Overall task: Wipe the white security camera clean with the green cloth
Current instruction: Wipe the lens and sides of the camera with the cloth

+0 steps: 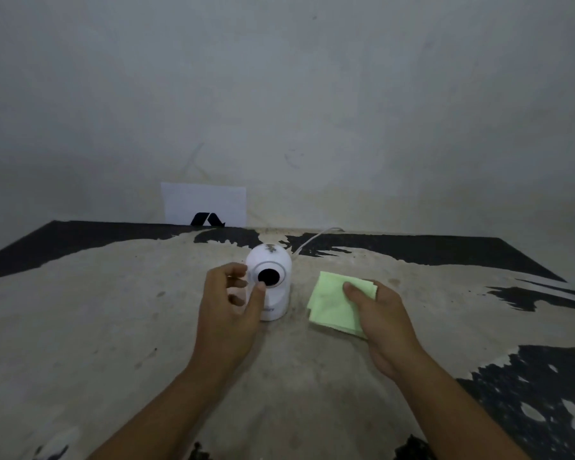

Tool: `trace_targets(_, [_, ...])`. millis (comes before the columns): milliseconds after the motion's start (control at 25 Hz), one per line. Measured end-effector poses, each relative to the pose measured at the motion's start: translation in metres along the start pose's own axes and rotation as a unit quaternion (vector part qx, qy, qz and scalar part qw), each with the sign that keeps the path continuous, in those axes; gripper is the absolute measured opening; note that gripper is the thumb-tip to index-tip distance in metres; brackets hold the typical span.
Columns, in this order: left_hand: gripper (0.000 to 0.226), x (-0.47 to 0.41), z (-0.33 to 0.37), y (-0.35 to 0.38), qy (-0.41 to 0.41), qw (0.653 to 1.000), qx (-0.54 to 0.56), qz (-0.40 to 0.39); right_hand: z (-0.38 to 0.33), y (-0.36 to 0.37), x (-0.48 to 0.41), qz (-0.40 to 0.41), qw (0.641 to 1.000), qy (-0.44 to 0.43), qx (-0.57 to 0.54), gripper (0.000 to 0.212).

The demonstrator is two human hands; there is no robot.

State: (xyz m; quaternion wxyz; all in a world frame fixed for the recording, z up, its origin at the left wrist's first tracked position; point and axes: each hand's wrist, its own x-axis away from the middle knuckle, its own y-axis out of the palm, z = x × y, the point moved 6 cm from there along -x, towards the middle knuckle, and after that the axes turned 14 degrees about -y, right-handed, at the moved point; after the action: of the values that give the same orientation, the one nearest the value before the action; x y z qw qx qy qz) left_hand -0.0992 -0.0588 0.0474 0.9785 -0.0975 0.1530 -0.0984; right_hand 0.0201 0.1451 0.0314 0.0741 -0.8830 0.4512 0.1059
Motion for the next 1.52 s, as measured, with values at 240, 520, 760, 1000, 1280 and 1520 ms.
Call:
trace_targets(240, [0.068,-0.027,-0.036,0.003,-0.089,0.984,-0.049,-0.143,-0.018,0.036,0.000,-0.014,1.000,-0.026,-0.006,0.022])
trace_targets(520, [0.047,-0.024,-0.025,0.012,-0.006,0.980,-0.097,-0.176,-0.033,0.081,0.020,-0.154,0.972,-0.169,0.061,0.040])
trace_targets(760, [0.054,-0.026,-0.030,0.011,-0.007,0.982,-0.094,-0.164,-0.017,0.091,0.032,-0.191,0.955,-0.188,0.128,0.041])
trace_targets(1000, [0.055,-0.027,-0.032,0.011,-0.013,0.982,-0.096,-0.164,0.004,0.096,0.038,-0.233,0.933,-0.207,0.179,0.061])
trace_targets(1280, [0.051,-0.025,-0.029,0.010,-0.003,0.983,-0.098,-0.153,-0.013,0.092,0.048,-0.158,0.901,-0.306,0.264,0.059])
trace_targets(1520, [0.053,-0.025,-0.032,0.009,-0.001,0.984,-0.084,-0.156,-0.009,0.090,0.048,-0.162,0.892,-0.322,0.271,0.035])
